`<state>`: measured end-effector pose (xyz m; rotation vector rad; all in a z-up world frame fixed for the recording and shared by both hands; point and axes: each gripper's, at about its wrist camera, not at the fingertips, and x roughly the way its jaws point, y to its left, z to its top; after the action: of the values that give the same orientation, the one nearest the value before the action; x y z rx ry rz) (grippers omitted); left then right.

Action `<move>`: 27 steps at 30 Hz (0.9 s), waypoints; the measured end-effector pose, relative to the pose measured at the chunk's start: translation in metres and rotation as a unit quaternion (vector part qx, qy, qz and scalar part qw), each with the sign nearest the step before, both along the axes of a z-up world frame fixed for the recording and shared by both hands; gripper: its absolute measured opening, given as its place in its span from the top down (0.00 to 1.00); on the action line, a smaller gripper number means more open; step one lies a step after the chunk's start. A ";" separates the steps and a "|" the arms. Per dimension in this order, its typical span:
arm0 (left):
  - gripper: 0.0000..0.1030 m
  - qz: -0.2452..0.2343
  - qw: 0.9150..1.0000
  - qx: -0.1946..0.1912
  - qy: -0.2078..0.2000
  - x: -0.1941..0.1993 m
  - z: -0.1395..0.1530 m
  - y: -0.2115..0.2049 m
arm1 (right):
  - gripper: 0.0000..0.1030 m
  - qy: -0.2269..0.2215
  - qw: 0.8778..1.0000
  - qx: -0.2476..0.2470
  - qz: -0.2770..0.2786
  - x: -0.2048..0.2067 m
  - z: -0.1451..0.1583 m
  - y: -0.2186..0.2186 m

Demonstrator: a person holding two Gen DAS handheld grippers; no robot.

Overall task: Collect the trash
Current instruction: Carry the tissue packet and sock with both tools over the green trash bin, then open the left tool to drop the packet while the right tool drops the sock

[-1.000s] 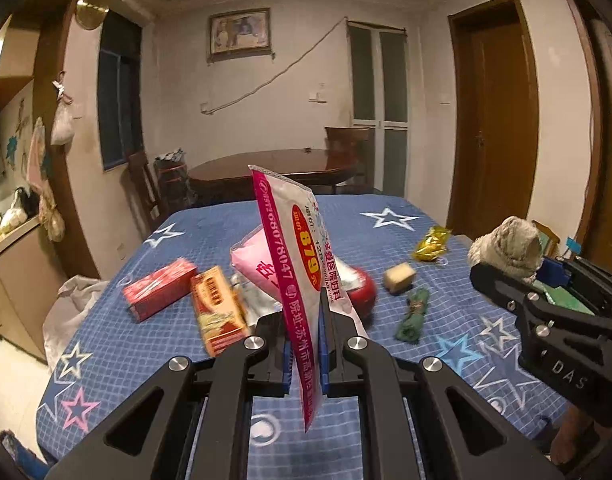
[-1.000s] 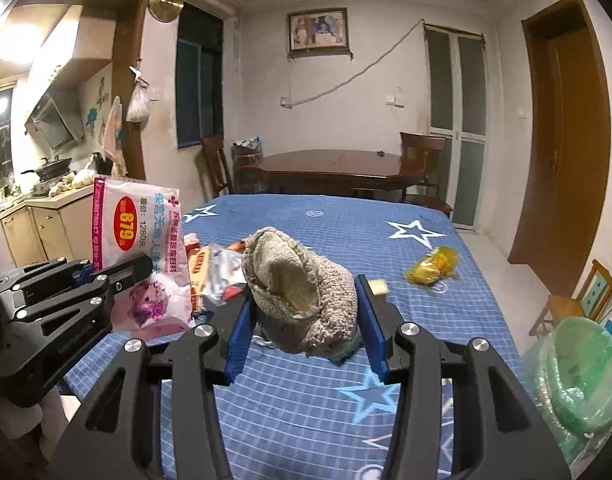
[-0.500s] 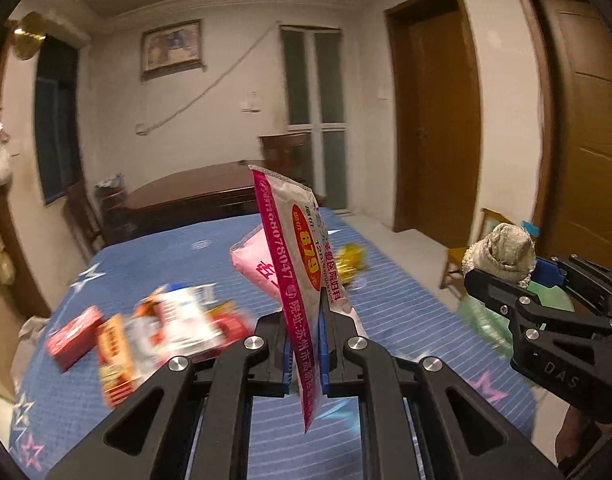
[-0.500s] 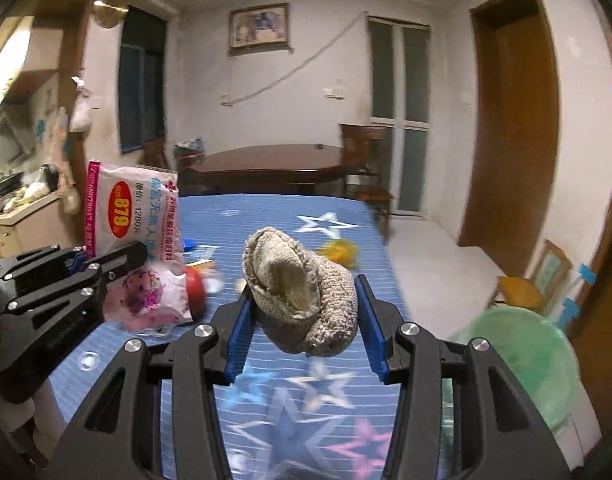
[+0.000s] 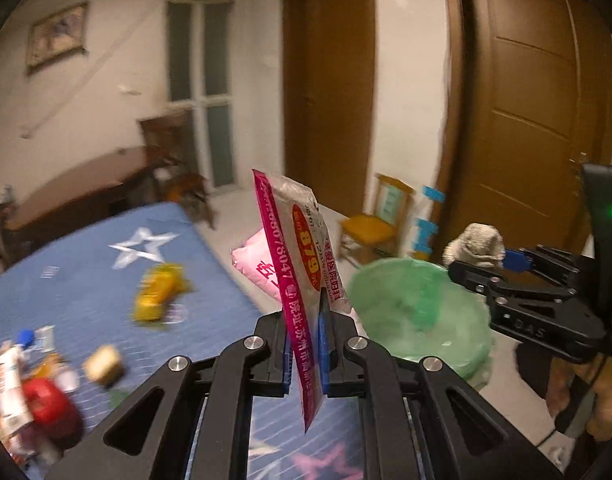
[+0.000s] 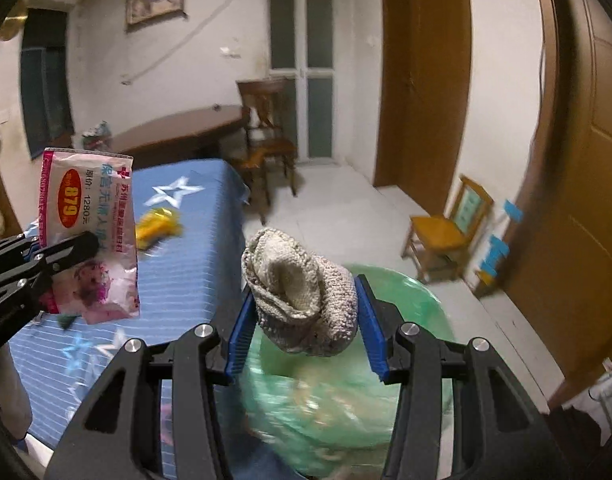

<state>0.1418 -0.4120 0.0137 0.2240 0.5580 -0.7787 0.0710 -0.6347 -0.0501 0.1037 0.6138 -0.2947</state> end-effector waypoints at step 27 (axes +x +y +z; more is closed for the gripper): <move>0.89 -0.104 0.982 0.073 0.139 0.073 -0.140 -0.207 | 0.55 0.096 0.990 0.102 -0.025 0.016 -0.080 -0.115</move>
<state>0.2148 -0.6191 -0.1266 0.3155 0.8682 -0.9797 0.0869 -0.7499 -0.1301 0.2899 0.8329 -0.2913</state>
